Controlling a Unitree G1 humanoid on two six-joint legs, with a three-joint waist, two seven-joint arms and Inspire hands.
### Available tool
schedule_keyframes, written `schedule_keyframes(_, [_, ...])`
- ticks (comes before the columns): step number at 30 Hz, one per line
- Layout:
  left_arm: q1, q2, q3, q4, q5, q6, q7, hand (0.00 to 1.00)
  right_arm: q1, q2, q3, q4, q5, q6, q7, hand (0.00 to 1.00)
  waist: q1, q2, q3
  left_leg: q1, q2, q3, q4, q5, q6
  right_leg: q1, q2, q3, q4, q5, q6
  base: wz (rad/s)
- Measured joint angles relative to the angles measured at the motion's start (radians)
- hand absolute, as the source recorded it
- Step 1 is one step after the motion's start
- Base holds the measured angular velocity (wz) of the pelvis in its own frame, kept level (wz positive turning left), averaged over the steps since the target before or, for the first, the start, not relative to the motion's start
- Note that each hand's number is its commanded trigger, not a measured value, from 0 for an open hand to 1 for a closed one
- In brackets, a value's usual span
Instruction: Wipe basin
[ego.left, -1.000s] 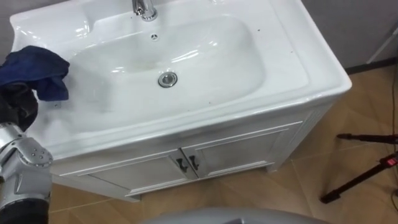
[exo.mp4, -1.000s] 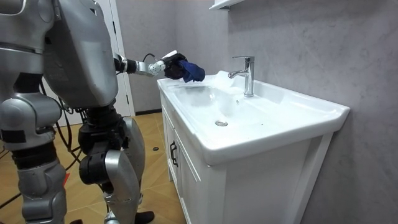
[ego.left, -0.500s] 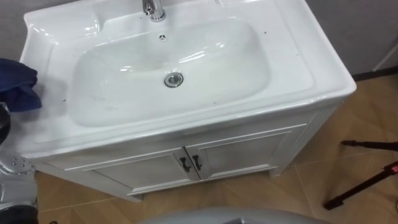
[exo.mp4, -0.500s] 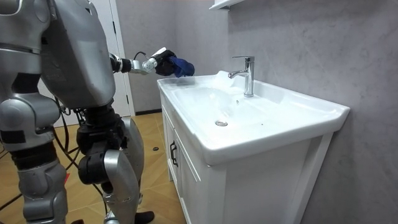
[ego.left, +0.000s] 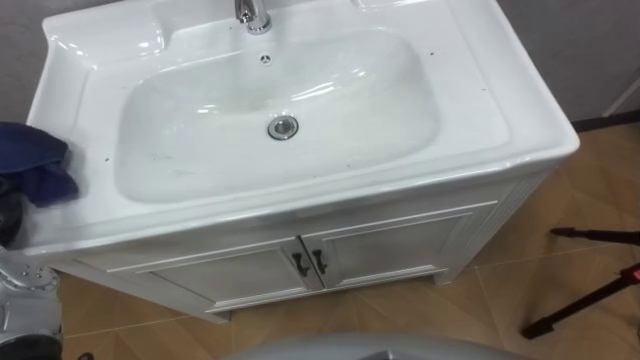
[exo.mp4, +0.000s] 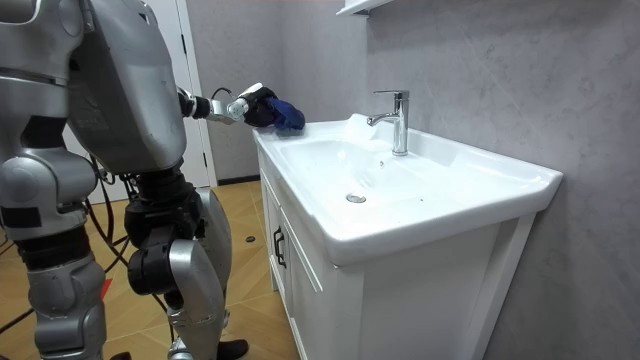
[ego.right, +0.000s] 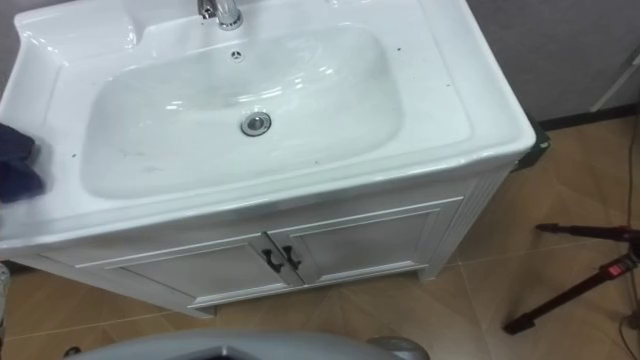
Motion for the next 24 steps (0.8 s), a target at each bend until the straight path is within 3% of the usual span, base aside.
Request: schedule_keyframes(24, [-0.009, 0.003, 0.000, -0.048, 0.000, -0.030, 0.031, 0.00, -0.002, 0.000, 0.002, -0.001, -0.004, -0.013, 0.012, 0.00, -0.003, 0.007, 0.0026, -0.001, -0.002, 0.001, 0.000, 0.000, 0.000, -0.003, -0.003, 0.003, -0.001, -0.001, 0.002, 0.00])
